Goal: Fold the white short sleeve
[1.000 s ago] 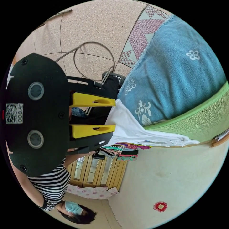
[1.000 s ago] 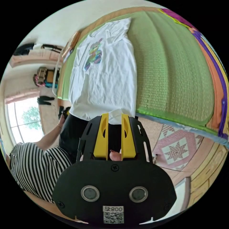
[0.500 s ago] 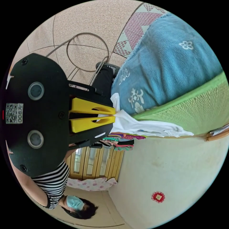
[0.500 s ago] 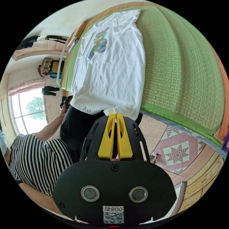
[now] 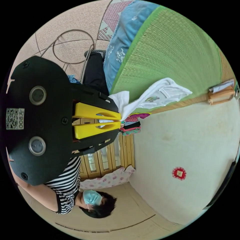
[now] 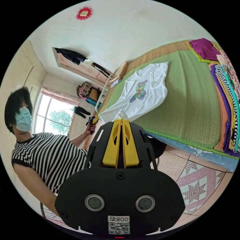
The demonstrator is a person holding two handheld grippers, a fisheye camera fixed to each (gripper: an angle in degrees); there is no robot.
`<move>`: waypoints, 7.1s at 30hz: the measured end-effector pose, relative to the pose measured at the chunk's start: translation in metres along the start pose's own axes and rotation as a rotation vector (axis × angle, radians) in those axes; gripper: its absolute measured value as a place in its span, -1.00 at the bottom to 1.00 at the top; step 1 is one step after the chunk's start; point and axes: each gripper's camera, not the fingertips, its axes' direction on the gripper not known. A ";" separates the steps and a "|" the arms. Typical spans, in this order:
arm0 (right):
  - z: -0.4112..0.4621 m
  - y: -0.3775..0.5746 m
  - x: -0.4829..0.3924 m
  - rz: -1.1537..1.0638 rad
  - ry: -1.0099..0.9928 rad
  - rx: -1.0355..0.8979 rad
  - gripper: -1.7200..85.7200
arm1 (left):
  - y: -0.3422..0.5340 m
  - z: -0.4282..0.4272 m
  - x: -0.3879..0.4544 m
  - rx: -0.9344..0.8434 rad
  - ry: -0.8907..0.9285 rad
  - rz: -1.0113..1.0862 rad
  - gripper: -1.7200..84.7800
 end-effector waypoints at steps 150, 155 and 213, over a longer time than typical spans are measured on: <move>0.244 -0.389 0.374 0.234 0.303 0.088 -0.89 | -0.390 0.296 0.158 -0.030 -0.735 0.175 -0.80; 0.232 -0.315 0.343 0.202 0.254 0.054 -0.85 | -0.341 0.285 0.142 -0.127 -0.785 0.121 -0.79; 0.188 -0.078 0.322 0.380 0.004 -0.083 -0.80 | -0.176 0.346 -0.042 -0.162 -0.578 0.048 -0.94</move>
